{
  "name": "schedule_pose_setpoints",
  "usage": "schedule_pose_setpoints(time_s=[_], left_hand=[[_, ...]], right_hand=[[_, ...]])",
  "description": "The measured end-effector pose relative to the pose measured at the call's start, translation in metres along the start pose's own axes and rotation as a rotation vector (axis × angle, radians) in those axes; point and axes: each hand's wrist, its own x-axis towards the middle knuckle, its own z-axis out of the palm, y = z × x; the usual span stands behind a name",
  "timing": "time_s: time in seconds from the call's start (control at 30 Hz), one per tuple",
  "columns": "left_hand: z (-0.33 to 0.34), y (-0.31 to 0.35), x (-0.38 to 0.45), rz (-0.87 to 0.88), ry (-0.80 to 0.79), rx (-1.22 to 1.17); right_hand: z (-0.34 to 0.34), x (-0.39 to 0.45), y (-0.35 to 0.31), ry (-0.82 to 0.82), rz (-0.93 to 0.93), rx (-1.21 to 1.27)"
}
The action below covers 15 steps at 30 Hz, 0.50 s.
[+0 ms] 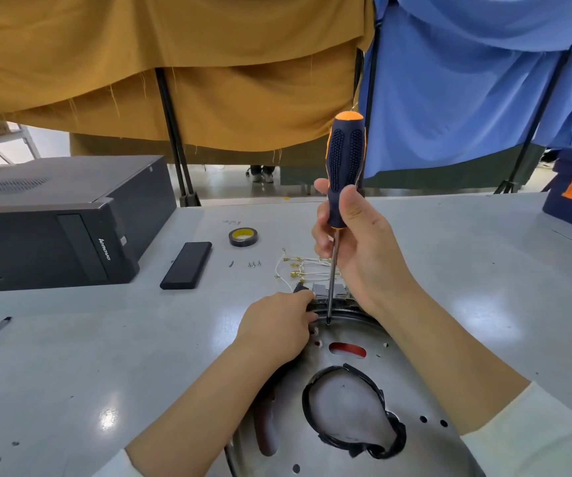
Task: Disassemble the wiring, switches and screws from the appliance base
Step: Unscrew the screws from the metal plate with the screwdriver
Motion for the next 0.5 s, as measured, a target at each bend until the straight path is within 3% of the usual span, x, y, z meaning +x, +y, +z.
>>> schedule_pose_setpoints(time_s=[0.5], left_hand=[[0.0019,-0.0032,0.0004,0.008,0.012,-0.016]], right_hand=[[-0.0073,-0.0046,0.0042,-0.085,0.074,0.093]])
